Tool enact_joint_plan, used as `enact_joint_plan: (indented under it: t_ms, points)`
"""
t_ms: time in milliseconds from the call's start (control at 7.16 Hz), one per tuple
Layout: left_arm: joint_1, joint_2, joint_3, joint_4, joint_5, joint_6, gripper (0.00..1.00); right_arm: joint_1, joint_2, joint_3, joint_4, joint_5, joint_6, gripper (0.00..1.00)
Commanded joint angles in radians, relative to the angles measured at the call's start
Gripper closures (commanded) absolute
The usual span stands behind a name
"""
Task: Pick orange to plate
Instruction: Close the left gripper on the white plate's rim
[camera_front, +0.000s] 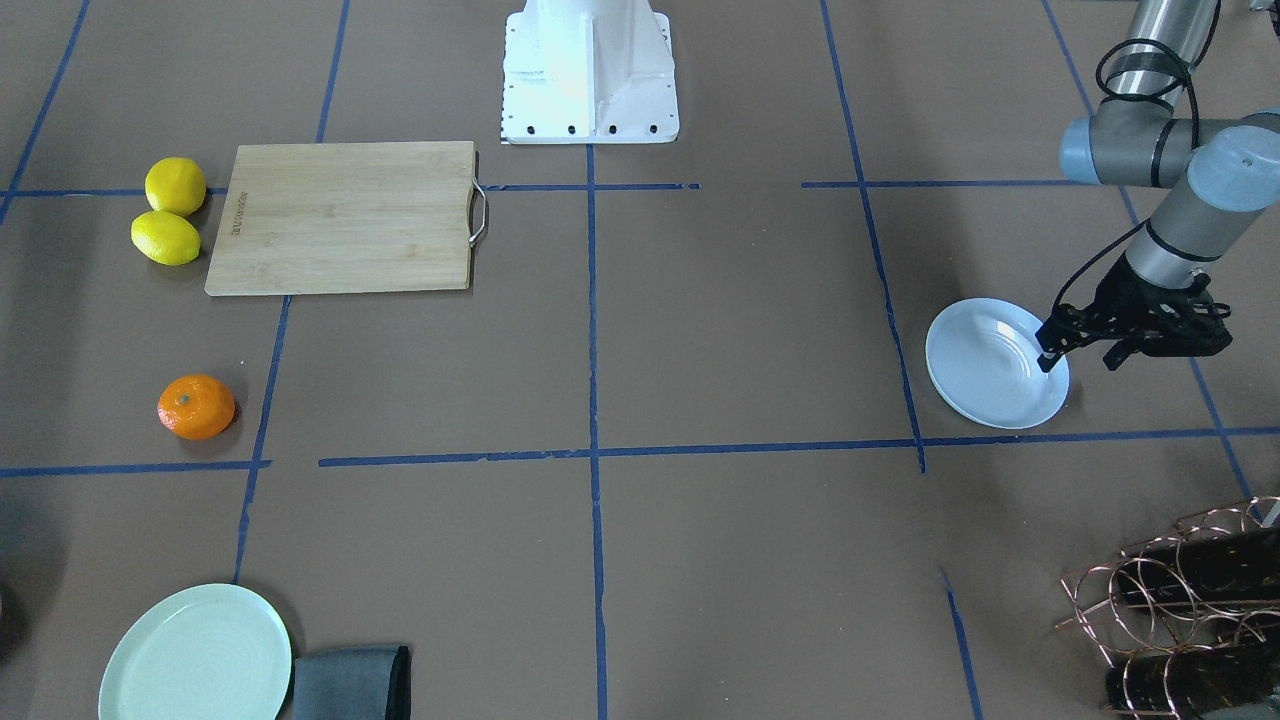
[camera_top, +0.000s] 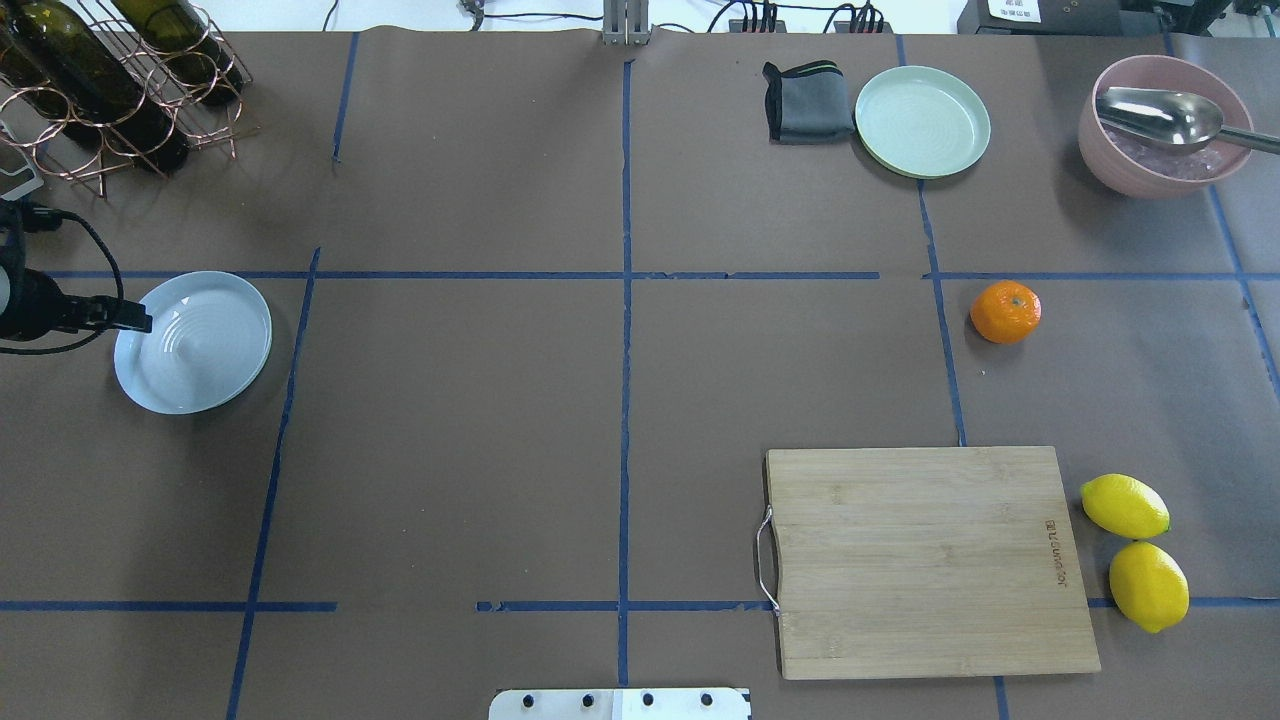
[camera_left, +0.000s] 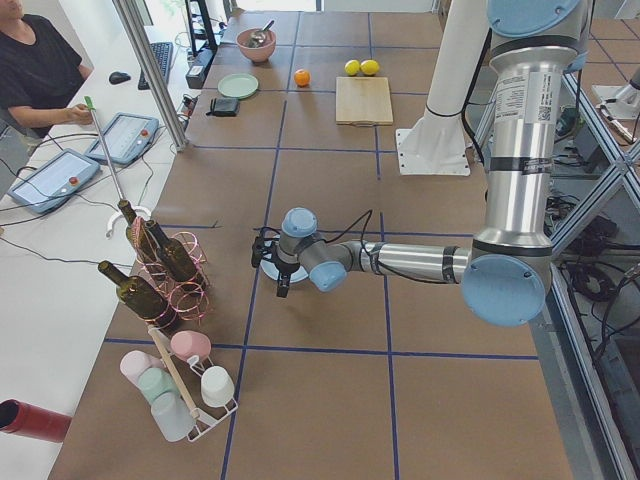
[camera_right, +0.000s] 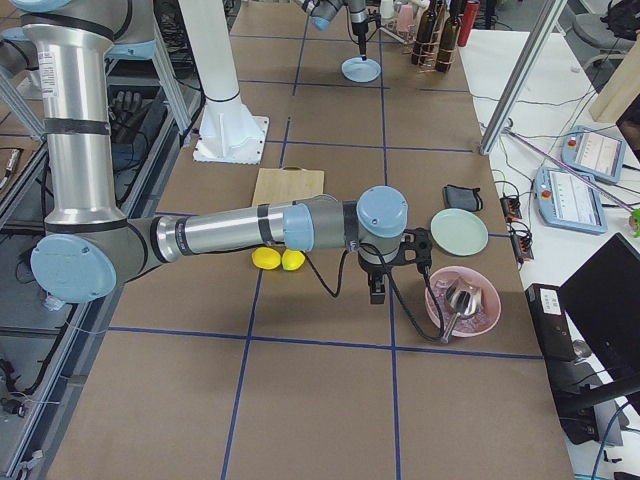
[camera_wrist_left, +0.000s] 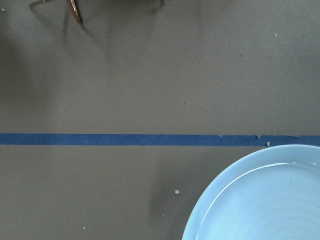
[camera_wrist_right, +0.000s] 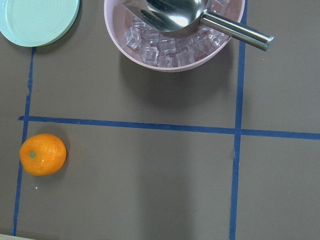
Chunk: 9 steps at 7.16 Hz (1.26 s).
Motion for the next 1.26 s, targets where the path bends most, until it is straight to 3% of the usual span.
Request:
enact_joint_plan:
  t_ms: [0, 419, 699, 838, 1118]
  points:
    - [0.017, -0.001, 0.003, 0.001, 0.0, 0.001, 0.04, 0.0, 0.0, 0.001, 0.0, 0.0, 0.0, 0.0]
    - [0.028, -0.001, 0.006, 0.0, 0.0, 0.002, 0.04, 0.0, 0.0, 0.001, 0.0, 0.0, 0.0, 0.0]
    - [0.028, 0.0, 0.006, 0.001, -0.001, -0.001, 0.65, 0.0, 0.0, 0.002, 0.0, 0.0, 0.0, 0.0]
    - [0.028, -0.001, 0.006, 0.0, -0.003, 0.002, 0.81, 0.0, 0.002, 0.002, 0.0, 0.0, 0.0, 0.0]
    - [0.028, -0.001, -0.003, 0.0, -0.009, 0.004, 1.0, 0.0, 0.002, 0.002, 0.0, 0.0, 0.0, 0.0]
